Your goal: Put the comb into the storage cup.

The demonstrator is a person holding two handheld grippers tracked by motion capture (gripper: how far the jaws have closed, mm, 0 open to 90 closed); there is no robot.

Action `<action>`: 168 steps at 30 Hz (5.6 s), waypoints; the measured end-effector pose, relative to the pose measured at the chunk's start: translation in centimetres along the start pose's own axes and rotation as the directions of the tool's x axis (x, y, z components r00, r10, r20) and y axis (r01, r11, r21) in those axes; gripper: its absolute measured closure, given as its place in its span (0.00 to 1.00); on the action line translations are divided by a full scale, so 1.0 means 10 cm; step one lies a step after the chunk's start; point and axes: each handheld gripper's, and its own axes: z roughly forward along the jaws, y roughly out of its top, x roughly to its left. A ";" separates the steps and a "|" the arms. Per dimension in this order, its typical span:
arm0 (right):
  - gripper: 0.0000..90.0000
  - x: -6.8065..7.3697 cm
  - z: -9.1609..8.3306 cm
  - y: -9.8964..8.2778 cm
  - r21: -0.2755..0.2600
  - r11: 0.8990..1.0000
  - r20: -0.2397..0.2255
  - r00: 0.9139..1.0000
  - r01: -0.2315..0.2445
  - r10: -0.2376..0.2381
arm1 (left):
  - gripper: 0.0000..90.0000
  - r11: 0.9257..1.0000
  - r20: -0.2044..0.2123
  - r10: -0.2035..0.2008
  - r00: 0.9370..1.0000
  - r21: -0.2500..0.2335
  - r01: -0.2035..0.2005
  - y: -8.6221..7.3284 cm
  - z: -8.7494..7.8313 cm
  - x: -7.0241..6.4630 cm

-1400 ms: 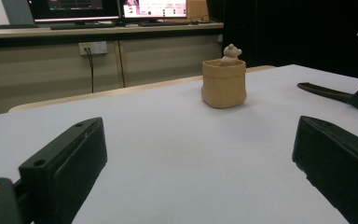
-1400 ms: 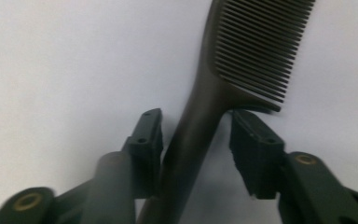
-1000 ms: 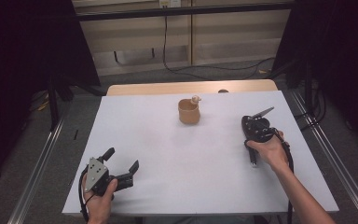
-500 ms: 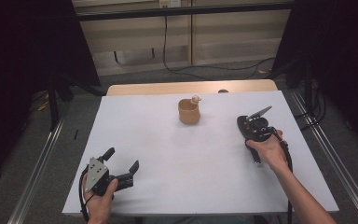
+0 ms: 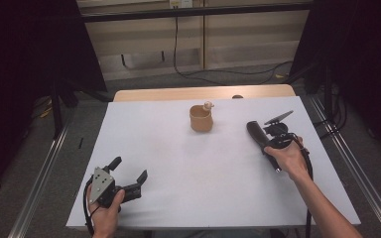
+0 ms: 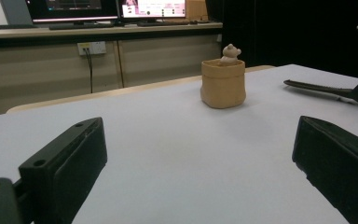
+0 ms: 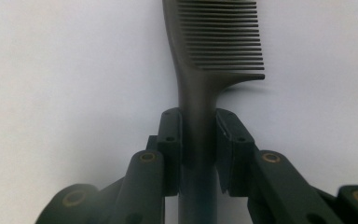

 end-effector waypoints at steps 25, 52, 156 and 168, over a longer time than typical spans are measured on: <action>0.81 0.00 -0.15 -0.09 -0.164 0.986 -0.094 0.996 -0.011 -0.004 | 0.04 1.000 -0.002 0.002 1.000 0.003 -0.002 0.00 0.00 0.00; 0.81 0.04 -0.27 -0.24 -0.416 0.906 -0.126 0.983 0.072 -0.136 | 0.03 1.000 0.008 -0.006 1.000 0.004 0.006 -0.01 -0.01 0.00; 0.81 0.65 -0.58 0.29 -0.834 0.550 -0.199 0.907 0.042 -0.371 | 0.03 1.000 0.013 -0.013 1.000 -0.011 0.013 0.01 -0.01 0.01; 0.81 0.73 -0.65 0.48 -0.842 0.537 -0.199 0.899 0.046 -0.390 | 0.03 1.000 0.013 -0.012 1.000 -0.015 0.012 0.01 -0.01 0.02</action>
